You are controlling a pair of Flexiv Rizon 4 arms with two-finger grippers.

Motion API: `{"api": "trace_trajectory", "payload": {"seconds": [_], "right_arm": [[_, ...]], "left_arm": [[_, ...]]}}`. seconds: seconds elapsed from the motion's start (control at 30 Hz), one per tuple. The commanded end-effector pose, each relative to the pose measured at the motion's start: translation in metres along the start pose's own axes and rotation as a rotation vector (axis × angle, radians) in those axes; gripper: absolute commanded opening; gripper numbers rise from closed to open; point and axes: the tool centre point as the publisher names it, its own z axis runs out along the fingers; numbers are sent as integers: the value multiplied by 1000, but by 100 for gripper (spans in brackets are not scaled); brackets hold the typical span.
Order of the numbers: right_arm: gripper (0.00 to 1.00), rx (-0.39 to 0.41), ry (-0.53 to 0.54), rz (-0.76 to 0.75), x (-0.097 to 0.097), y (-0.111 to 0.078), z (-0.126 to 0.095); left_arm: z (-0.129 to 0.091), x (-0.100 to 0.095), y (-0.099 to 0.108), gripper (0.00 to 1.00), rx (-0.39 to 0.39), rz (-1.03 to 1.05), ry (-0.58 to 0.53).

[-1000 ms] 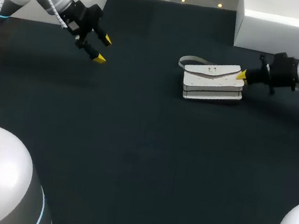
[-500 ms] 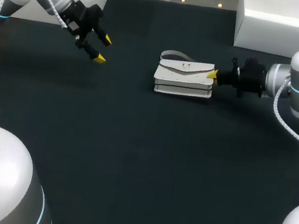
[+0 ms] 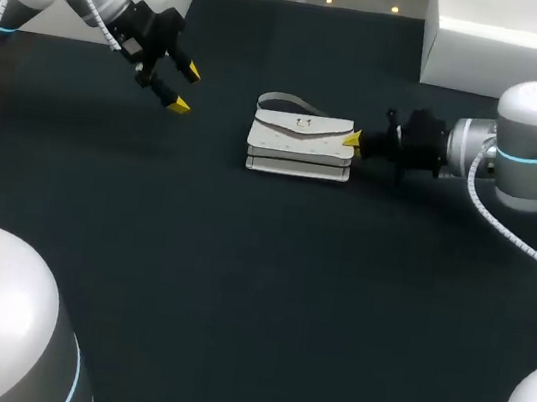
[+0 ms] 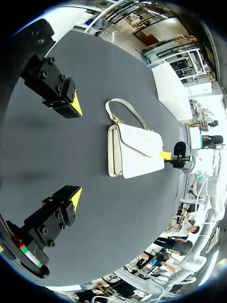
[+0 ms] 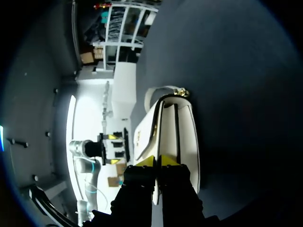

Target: Pick up the bag, open it, inspect its contents, close it, and place it on the opposite side

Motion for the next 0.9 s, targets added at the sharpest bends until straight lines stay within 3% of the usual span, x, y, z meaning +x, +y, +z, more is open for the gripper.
{"api": "trace_trajectory", "payload": {"seconds": [0.03, 0.6, 0.9], "right_arm": [[0, 29, 25, 4, -3, 13, 11], [0, 41, 32, -6, 4, 14, 23], [16, 53, 27, -7, 7, 11, 31]], "left_arm": [[1, 0, 1, 100, 2, 1, -1], [1, 0, 1, 100, 2, 1, -1], [1, 0, 1, 100, 2, 1, -1]]}}
